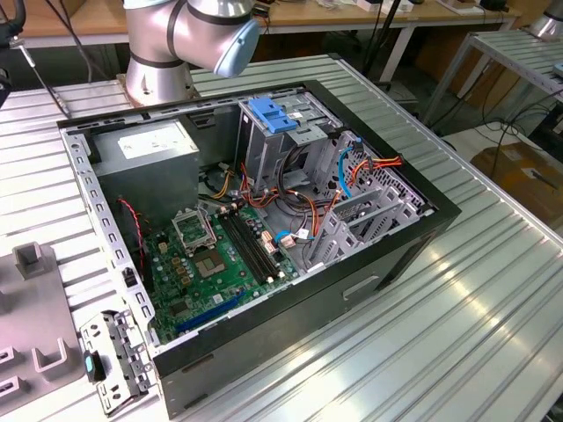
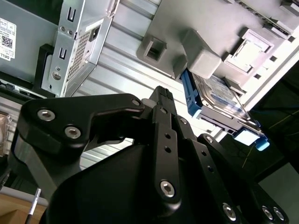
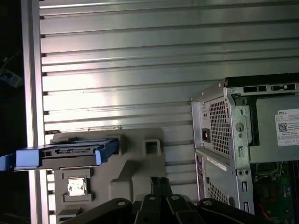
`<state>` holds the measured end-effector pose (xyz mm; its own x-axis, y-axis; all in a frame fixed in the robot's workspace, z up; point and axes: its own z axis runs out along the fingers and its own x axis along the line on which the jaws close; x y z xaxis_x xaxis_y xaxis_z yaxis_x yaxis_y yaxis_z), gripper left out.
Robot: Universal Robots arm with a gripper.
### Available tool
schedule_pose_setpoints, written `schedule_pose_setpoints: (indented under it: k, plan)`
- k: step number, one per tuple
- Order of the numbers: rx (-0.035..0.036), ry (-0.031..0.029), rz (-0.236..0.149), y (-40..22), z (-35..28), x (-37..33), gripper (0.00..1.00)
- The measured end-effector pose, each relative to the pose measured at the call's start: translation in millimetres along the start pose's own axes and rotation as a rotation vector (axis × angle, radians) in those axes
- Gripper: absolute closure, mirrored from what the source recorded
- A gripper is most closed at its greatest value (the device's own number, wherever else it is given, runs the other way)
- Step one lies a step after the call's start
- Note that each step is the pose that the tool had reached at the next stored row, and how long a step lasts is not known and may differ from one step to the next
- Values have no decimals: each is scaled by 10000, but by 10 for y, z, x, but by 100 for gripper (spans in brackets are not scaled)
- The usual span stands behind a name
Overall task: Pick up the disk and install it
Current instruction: 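Reach for the disk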
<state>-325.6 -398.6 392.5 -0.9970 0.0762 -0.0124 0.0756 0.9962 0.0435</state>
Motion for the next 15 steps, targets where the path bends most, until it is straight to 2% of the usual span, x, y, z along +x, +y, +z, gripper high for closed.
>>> schedule_pose_setpoints:
  k: [8, 15]
  plan:
    - [0, 0, 0, -7, -1, 102, 89]
    - [0, 0, 1, -16, -4, 231, 89]
